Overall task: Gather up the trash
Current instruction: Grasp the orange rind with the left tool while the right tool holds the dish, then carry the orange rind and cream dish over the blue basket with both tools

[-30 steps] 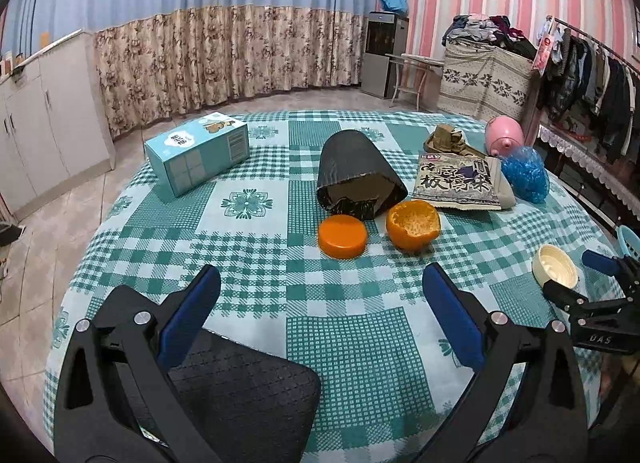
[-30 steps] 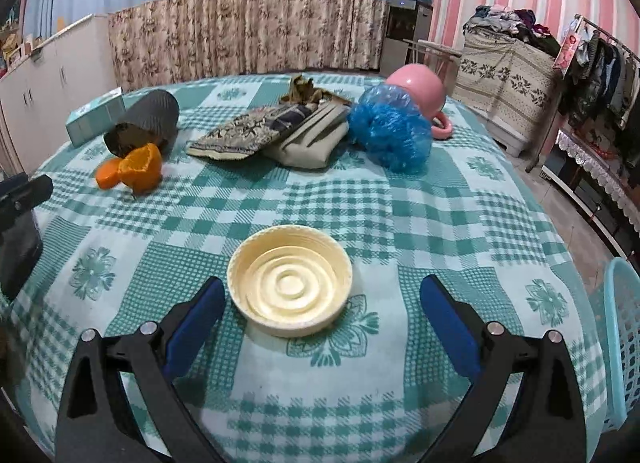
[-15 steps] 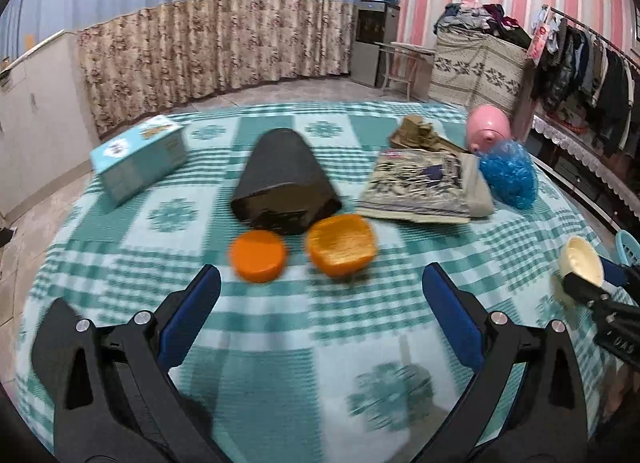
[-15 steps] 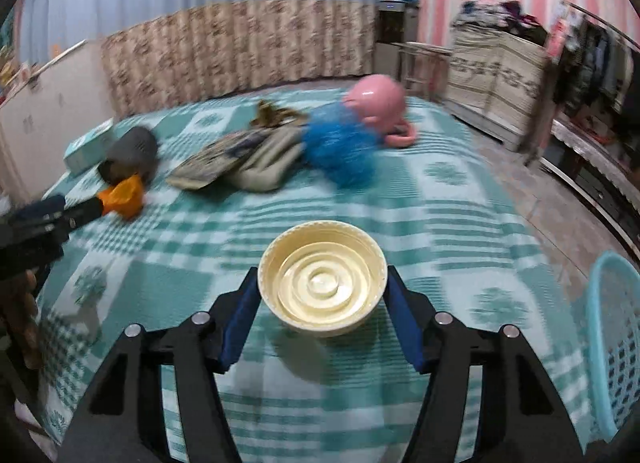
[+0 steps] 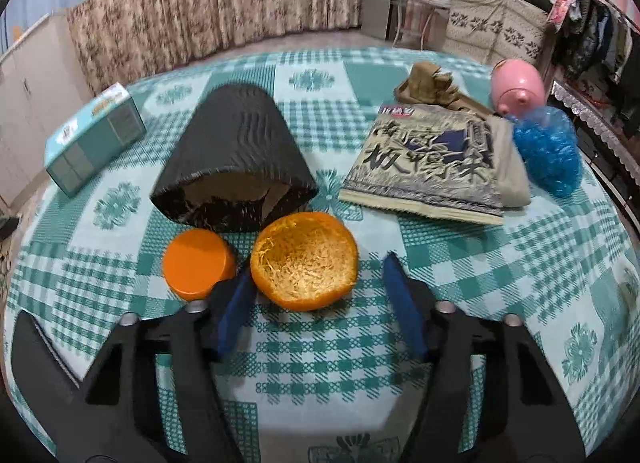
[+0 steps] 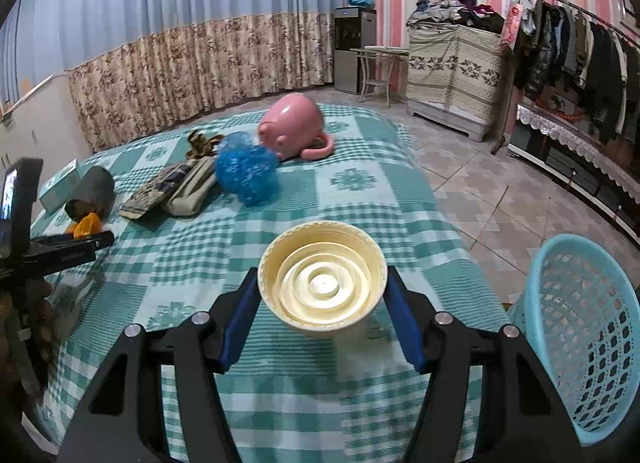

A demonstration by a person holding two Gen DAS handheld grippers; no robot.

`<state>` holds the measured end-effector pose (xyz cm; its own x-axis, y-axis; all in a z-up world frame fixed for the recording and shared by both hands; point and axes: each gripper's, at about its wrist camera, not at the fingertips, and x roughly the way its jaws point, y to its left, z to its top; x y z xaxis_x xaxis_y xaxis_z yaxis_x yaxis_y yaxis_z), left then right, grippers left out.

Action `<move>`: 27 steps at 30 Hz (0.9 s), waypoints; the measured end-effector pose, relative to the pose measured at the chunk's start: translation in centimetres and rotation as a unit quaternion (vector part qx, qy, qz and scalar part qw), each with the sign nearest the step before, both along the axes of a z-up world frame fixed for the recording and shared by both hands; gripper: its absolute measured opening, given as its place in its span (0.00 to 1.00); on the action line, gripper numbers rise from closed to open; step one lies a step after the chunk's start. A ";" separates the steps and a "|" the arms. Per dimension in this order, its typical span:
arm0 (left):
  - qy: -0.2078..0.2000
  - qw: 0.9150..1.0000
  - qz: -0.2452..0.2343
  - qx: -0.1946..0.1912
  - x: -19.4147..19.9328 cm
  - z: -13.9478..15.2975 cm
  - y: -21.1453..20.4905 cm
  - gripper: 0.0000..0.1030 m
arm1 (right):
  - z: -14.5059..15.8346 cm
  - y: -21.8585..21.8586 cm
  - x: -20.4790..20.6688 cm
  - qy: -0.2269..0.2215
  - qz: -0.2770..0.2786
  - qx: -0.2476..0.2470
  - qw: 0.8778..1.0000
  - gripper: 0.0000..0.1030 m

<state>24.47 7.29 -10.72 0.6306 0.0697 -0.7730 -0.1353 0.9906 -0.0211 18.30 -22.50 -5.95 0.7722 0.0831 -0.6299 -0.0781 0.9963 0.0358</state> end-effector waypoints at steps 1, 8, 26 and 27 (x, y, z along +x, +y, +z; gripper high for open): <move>-0.002 1.000 0.000 0.001 0.1 0.1 0.0 0.53 | 0.1 -0.3 0.0 -0.001 -0.003 0.001 1.000 0.59; -0.009 1.000 -0.004 0.020 0.1 0.5 -0.3 0.36 | 1.6 -4.2 -1.4 -0.025 -0.048 0.005 0.999 0.59; -0.104 0.975 -0.198 0.009 -5.7 6.9 -17.3 0.35 | 4.5 -17.2 -8.6 -0.064 -0.212 0.021 0.975 0.59; -0.104 0.972 -0.209 0.007 -5.8 6.9 -18.4 0.35 | 4.5 -17.8 -8.9 -0.064 -0.219 0.024 0.973 0.59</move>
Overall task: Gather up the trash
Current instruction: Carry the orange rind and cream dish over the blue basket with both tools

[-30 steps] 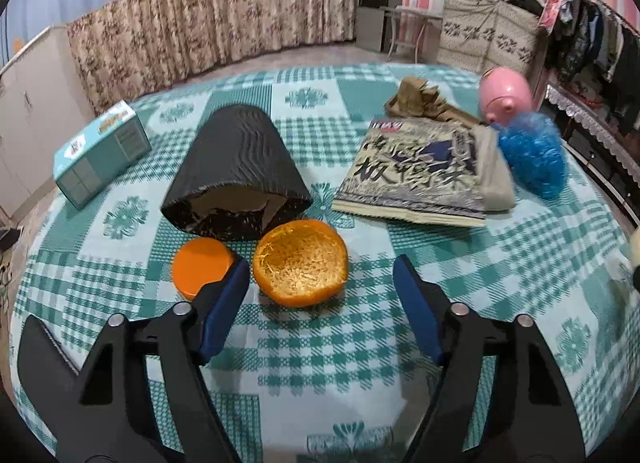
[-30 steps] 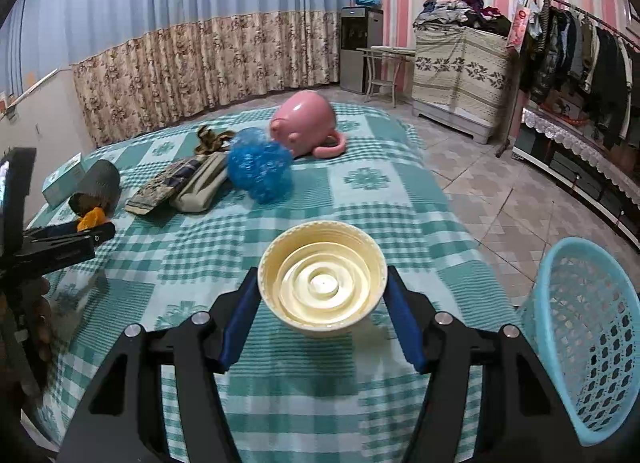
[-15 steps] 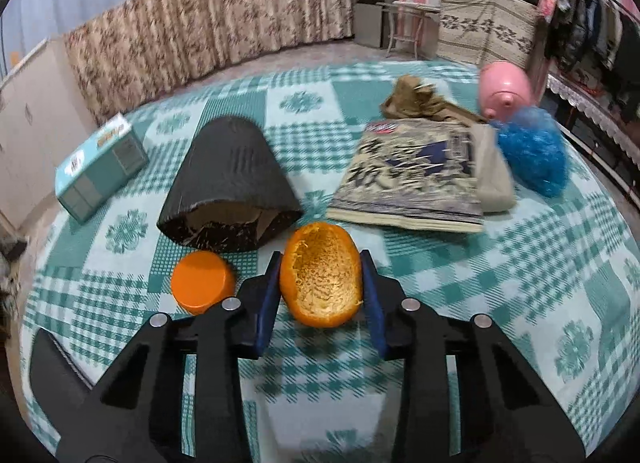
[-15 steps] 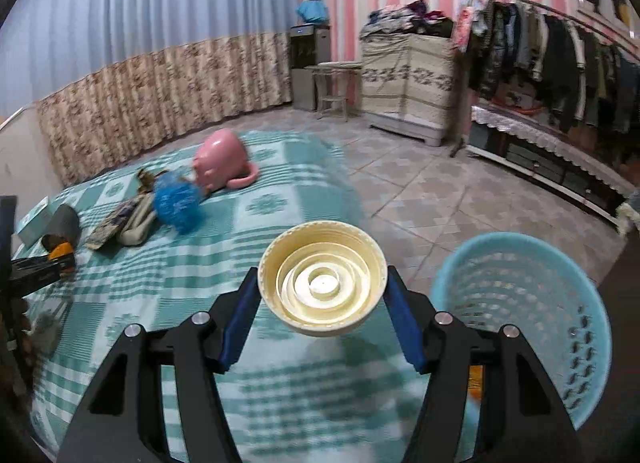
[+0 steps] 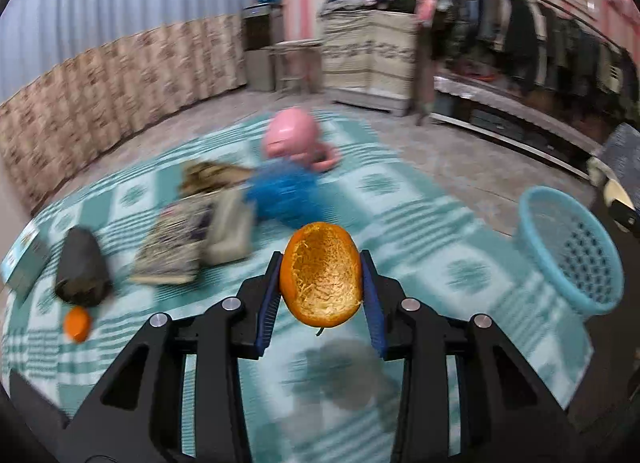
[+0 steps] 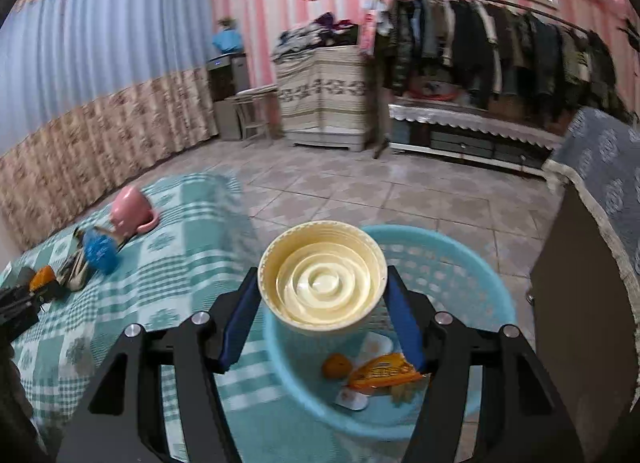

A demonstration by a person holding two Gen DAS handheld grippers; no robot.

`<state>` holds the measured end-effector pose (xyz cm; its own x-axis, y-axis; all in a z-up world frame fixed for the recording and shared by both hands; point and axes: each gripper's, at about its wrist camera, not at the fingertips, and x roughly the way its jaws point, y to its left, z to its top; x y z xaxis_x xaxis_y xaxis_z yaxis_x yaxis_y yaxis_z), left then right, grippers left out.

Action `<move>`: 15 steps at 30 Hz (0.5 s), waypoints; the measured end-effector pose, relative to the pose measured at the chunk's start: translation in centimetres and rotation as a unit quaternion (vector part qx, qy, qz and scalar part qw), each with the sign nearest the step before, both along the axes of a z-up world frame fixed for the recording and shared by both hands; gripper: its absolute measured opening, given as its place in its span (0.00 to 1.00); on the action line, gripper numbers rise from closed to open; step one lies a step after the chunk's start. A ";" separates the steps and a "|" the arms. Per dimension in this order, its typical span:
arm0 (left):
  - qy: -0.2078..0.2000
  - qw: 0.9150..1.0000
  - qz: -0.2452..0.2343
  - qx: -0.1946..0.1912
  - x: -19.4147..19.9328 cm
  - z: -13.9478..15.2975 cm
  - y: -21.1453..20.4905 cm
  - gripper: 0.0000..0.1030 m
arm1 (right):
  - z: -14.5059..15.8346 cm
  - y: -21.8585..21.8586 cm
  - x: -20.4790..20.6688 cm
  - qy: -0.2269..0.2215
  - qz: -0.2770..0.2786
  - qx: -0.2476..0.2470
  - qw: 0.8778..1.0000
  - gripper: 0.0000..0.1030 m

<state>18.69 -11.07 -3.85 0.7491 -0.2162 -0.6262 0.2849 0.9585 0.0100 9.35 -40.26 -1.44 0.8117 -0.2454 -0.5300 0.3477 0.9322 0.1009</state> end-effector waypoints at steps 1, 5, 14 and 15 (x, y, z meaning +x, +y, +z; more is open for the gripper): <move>0.002 1.000 -0.013 -0.001 -0.1 0.0 -1.2 0.35 | -0.1 -0.5 -0.3 0.001 -0.007 0.002 1.000 0.59; 0.000 0.998 -0.057 -0.013 -0.5 0.5 -5.5 0.35 | -0.1 -2.5 -1.2 0.004 -0.032 0.000 0.999 0.59; -0.040 0.989 -0.139 -0.015 -1.4 1.8 -14.6 0.35 | -0.1 -5.7 -3.0 -0.007 -0.082 0.005 0.997 0.59; -0.041 0.988 -0.148 -0.019 -1.4 1.9 -15.4 0.35 | -0.2 -6.0 -3.1 -0.006 -0.089 0.002 0.996 0.59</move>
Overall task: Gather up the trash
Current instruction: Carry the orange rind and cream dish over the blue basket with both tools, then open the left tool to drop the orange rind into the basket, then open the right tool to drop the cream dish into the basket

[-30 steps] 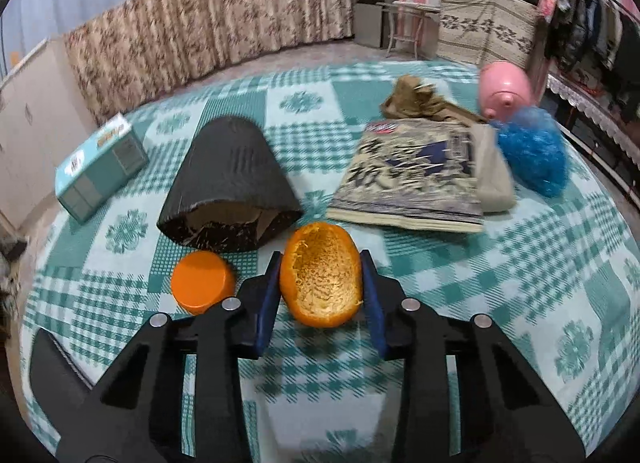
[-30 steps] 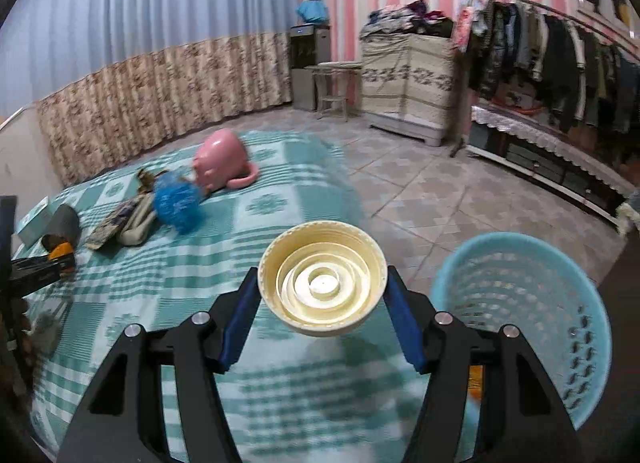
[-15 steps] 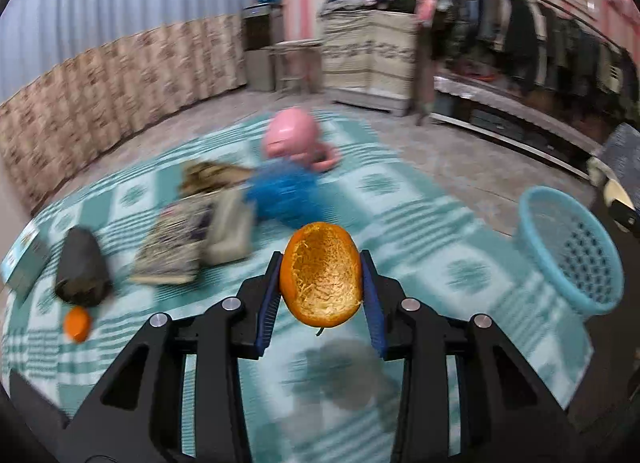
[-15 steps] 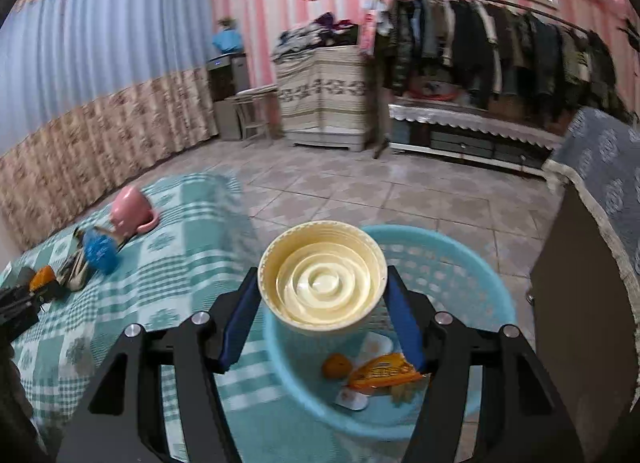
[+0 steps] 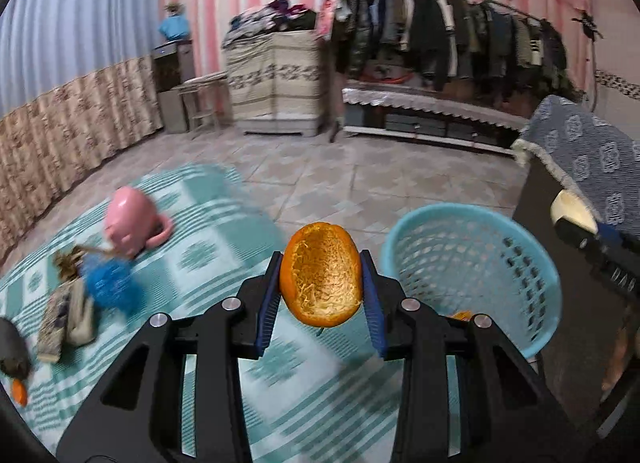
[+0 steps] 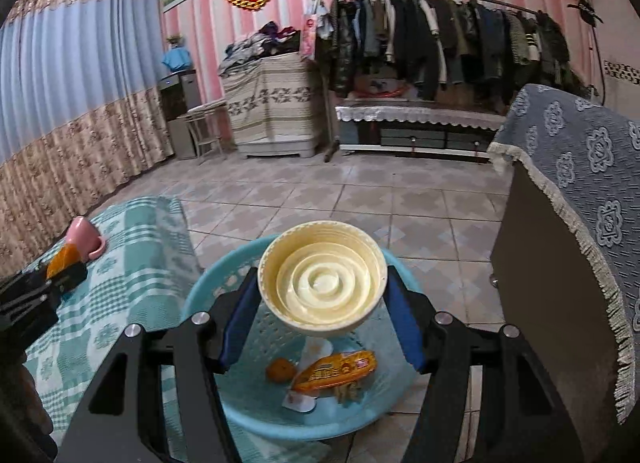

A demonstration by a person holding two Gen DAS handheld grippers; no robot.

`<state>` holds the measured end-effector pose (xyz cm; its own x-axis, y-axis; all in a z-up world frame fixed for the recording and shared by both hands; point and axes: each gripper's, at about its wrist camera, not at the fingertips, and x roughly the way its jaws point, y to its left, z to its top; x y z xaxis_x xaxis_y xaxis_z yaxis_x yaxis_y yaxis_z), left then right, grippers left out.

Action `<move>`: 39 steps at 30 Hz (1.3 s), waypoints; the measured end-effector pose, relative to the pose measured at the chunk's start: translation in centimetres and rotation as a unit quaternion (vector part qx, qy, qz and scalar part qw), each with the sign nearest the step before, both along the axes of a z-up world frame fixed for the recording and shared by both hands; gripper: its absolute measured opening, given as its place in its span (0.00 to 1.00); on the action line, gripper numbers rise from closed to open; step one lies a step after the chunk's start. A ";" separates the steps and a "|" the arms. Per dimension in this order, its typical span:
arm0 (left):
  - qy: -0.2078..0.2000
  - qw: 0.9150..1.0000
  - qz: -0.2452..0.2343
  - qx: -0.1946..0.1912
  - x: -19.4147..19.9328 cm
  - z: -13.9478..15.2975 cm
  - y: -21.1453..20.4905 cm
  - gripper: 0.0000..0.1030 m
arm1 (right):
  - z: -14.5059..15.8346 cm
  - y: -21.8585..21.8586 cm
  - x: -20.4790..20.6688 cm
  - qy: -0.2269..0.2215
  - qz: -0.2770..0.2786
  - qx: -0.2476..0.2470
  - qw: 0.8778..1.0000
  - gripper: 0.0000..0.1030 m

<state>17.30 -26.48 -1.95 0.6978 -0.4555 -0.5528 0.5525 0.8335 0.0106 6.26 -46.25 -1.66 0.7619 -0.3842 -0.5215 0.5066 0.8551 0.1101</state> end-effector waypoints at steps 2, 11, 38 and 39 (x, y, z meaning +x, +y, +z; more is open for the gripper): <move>-0.005 1.000 -0.011 -0.003 0.1 0.2 -1.2 0.35 | -0.3 -0.8 -0.2 -0.002 -0.010 0.004 1.000 0.59; 0.004 0.998 -0.067 -0.019 2.0 -0.7 -7.7 0.35 | -1.6 -3.2 0.1 -0.011 -0.061 0.021 0.998 0.59; -0.042 0.998 -0.029 0.042 4.2 -1.8 -11.3 0.83 | -3.2 -4.1 1.6 0.011 -0.071 0.039 0.997 0.59; -0.047 0.998 -0.023 0.040 4.3 -1.4 -10.7 0.85 | -3.3 -4.0 1.9 0.014 -0.068 0.038 0.997 0.59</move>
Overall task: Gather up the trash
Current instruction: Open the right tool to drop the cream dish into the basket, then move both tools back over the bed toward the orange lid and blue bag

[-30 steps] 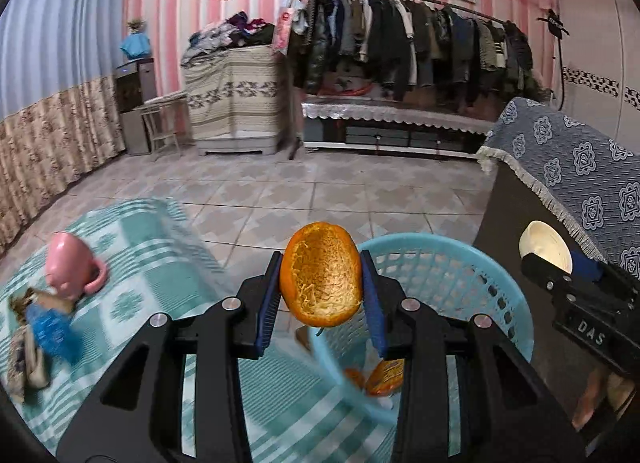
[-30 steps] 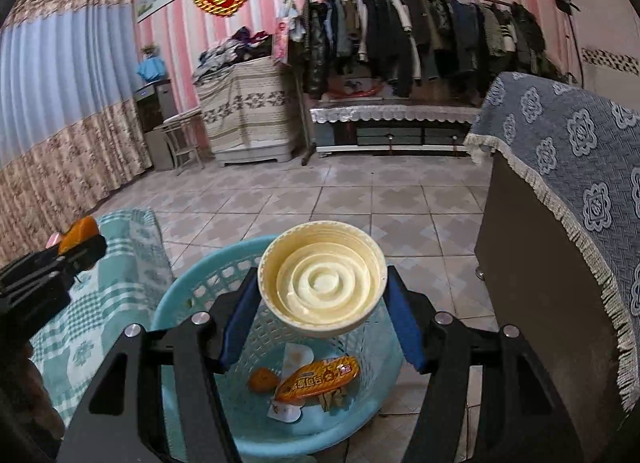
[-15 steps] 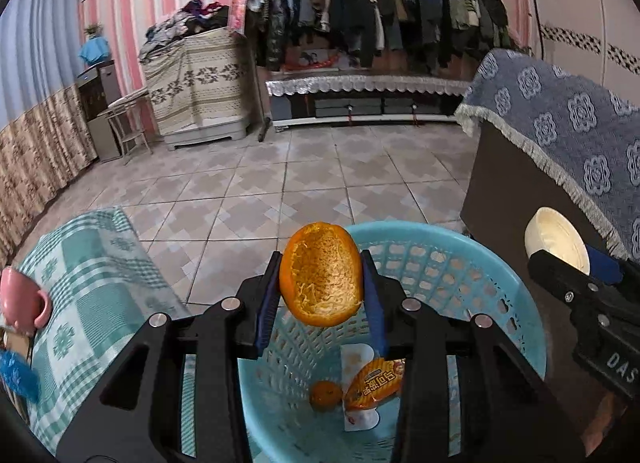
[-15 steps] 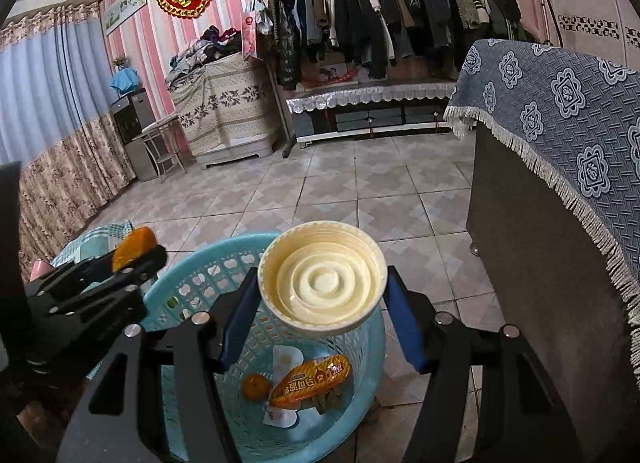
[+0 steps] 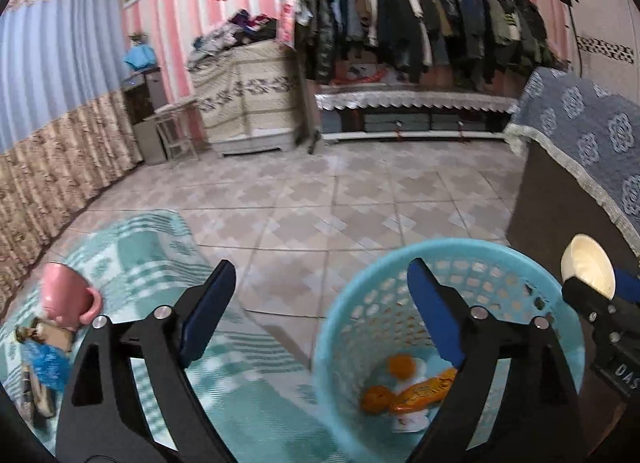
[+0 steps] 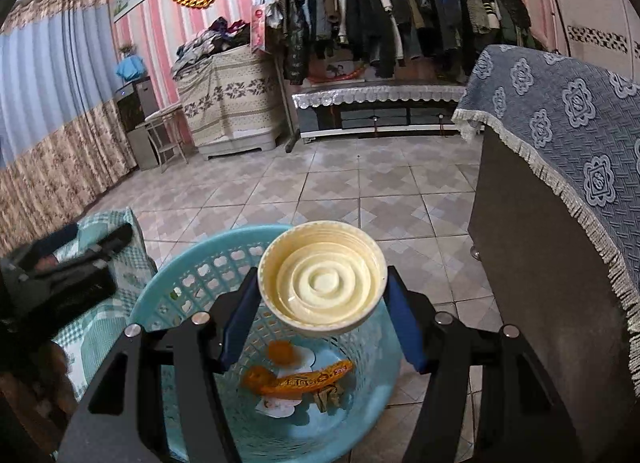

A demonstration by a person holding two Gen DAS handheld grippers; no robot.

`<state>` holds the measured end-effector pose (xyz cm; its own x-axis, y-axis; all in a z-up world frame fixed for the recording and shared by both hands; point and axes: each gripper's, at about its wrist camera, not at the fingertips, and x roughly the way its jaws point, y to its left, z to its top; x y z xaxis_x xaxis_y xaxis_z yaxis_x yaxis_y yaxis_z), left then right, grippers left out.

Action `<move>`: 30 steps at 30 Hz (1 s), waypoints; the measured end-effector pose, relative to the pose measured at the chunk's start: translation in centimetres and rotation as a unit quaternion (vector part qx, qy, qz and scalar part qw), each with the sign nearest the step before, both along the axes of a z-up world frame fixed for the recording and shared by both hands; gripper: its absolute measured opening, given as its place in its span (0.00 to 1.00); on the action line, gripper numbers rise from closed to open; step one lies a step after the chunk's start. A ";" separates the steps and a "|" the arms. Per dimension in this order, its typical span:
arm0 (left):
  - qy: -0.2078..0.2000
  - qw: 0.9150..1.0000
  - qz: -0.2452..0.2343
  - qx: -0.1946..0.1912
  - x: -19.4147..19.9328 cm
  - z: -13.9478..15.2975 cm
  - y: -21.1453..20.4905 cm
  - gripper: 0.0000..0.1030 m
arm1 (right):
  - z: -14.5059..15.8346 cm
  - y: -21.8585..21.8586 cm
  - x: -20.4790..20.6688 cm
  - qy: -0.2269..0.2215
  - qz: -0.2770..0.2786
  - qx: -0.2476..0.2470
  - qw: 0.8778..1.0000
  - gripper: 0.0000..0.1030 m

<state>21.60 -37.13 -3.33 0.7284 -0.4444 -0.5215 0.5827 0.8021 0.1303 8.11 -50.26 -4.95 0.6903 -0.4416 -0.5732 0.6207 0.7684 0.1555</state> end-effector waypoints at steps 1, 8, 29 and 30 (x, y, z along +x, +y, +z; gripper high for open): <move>-0.003 1.000 0.004 -0.003 0.1 0.3 0.5 0.86 | -0.1 0.2 0.3 0.003 0.003 -0.001 1.000 0.59; -0.010 0.998 0.050 -0.039 0.9 2.4 5.3 0.90 | -1.4 1.7 2.8 0.021 0.025 0.010 0.999 0.60; -0.055 0.988 0.129 -0.060 -2.4 5.3 16.4 0.94 | 1.2 6.0 2.6 -0.013 0.057 -0.033 0.998 0.93; -0.052 0.987 0.135 -0.066 -2.7 5.6 17.4 0.94 | 1.4 6.5 2.5 -0.016 0.062 -0.036 0.997 0.93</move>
